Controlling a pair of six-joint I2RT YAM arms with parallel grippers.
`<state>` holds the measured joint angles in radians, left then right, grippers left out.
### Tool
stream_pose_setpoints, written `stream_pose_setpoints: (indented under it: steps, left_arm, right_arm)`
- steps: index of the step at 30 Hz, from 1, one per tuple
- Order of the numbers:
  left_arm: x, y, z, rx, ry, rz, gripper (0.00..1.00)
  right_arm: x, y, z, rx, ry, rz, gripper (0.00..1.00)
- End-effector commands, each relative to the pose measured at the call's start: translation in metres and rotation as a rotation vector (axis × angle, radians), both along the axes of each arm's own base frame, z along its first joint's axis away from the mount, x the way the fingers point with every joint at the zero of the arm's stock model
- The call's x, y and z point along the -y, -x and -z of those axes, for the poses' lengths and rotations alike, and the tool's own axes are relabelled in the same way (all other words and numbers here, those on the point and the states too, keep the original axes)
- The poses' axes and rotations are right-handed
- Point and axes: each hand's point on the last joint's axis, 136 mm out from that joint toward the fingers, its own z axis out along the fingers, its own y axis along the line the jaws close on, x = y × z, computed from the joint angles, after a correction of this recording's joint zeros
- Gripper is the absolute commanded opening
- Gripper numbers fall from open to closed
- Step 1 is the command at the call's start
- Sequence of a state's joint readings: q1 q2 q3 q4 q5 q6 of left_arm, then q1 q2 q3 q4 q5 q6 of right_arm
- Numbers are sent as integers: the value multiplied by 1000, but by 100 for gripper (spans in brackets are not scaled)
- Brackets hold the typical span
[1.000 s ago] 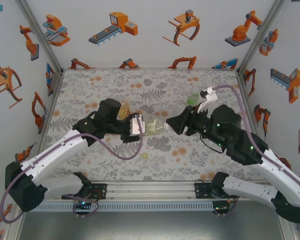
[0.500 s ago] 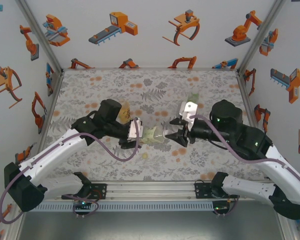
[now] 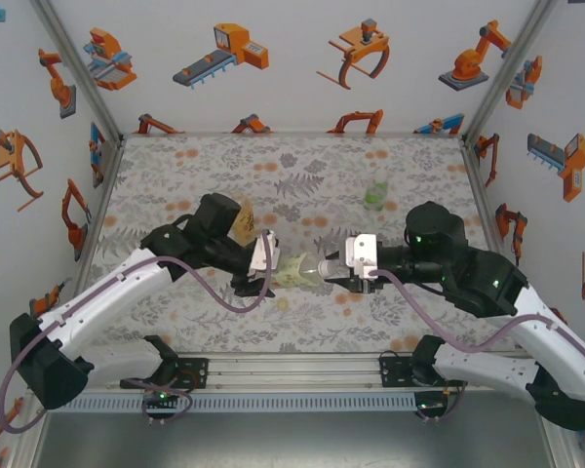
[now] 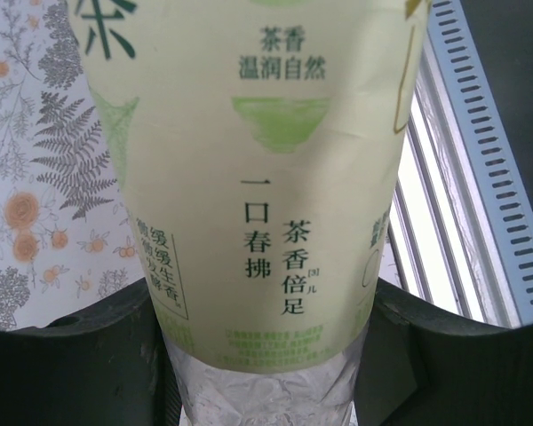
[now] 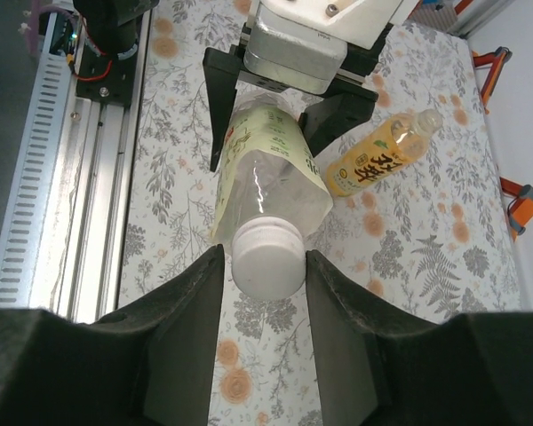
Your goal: Screw on the bottle caps
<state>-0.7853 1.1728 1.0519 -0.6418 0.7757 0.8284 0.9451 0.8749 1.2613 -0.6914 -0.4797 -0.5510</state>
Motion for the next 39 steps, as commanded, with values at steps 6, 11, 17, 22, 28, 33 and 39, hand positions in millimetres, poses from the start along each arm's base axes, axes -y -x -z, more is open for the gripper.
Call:
stream_pose_setpoints:
  steps: [6, 11, 17, 22, 28, 33, 39]
  left_arm:
    - [5, 6, -12, -6, 22, 43, 0]
    - [6, 1, -13, 32, 23, 28, 0]
    - [8, -28, -8, 152, -1, -83, 0]
    - [12, -56, -5, 251, 12, -192, 0]
    - [18, -80, -5, 327, 39, -275, 0]
    - [19, -92, -8, 371, 57, -326, 0]
    - [19, -93, -7, 381, 52, -324, 0]
  right_arm:
    - [-2, 5, -6, 33, -32, -37, 20]
    - [-2, -6, -1, -52, -32, 51, 0]
    - [0, -53, -2, -358, -178, 410, 0]
    - [20, -93, 9, -701, -359, 781, 0]
    - [36, -115, 38, -1188, -614, 1082, 0]
    - [46, -120, 72, -1460, -744, 1252, 0]
    - [46, -124, 75, -1462, -758, 1267, 0]
